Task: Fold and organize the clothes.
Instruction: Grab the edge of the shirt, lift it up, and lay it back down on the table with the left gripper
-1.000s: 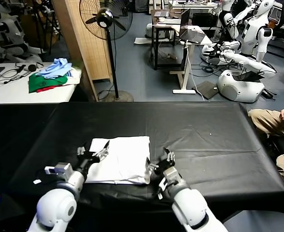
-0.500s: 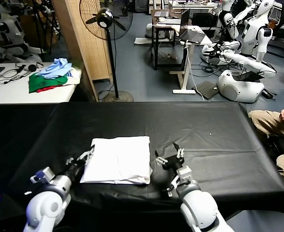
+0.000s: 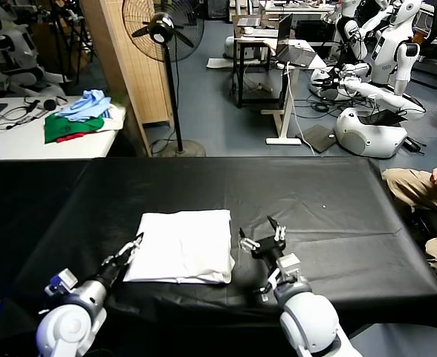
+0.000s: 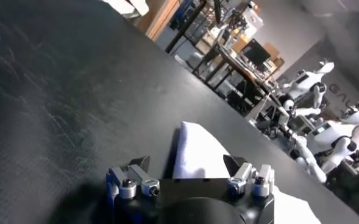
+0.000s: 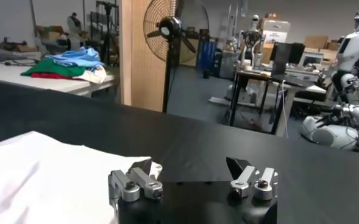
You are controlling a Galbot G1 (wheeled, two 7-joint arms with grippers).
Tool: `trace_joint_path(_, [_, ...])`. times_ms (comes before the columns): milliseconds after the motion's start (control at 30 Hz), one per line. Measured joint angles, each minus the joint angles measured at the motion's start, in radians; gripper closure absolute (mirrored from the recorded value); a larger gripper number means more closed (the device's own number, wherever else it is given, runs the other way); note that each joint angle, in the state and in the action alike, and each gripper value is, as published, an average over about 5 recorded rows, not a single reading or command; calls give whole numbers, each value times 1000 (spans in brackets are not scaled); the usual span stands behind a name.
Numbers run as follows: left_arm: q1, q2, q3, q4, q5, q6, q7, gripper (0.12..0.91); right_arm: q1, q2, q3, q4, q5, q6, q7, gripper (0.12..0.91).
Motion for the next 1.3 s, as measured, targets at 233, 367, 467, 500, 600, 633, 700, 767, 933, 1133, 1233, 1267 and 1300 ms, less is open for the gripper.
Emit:
trace_joint_path(233, [12,0,6,-13,5,16,8,606,-2,3,3,2,-1,0,0,227])
trace_joint_path(367, [10,1,5,-19,5,18,7,824,-7,8,4,2,-4,0,1,227])
trace_joint_path(467, [6,3,5,-27,17,20,6,891,-14,13,9,2,-16,-3,5,227])
trace_joint_path(500, [3,4,5,-30,29,21,7,892,-17,16,12,3,-22,-6,9,227])
trace_joint_path(600, [-9,12,12,-38,106,11,15,888,-25,20,23,5,-41,-23,23,227])
trace_joint_path(633, [-14,17,17,-40,149,4,20,889,-28,21,27,7,-45,-30,28,227])
trace_joint_path(700, [-25,31,31,-38,271,-15,30,890,-34,23,36,10,-49,-41,36,227])
trace_joint_path(767, [-34,51,43,-32,413,-33,38,890,-41,23,47,13,-52,-47,40,227])
trace_joint_path(933, [-35,122,44,-1,736,-85,50,890,-58,22,77,19,-53,-49,41,227])
trace_joint_path(1133, [-2,245,-6,37,979,-134,62,890,-59,25,92,11,-52,-49,41,227])
trace_joint_path(1233, [20,326,-53,43,1035,-154,63,890,-52,27,90,6,-52,-51,41,227])
trace_joint_path(1267, [28,354,-71,43,1053,-163,62,890,-50,28,90,4,-52,-51,41,227])
trace_joint_path(1300, [36,382,-91,42,1073,-174,62,890,-47,28,90,3,-52,-52,41,227])
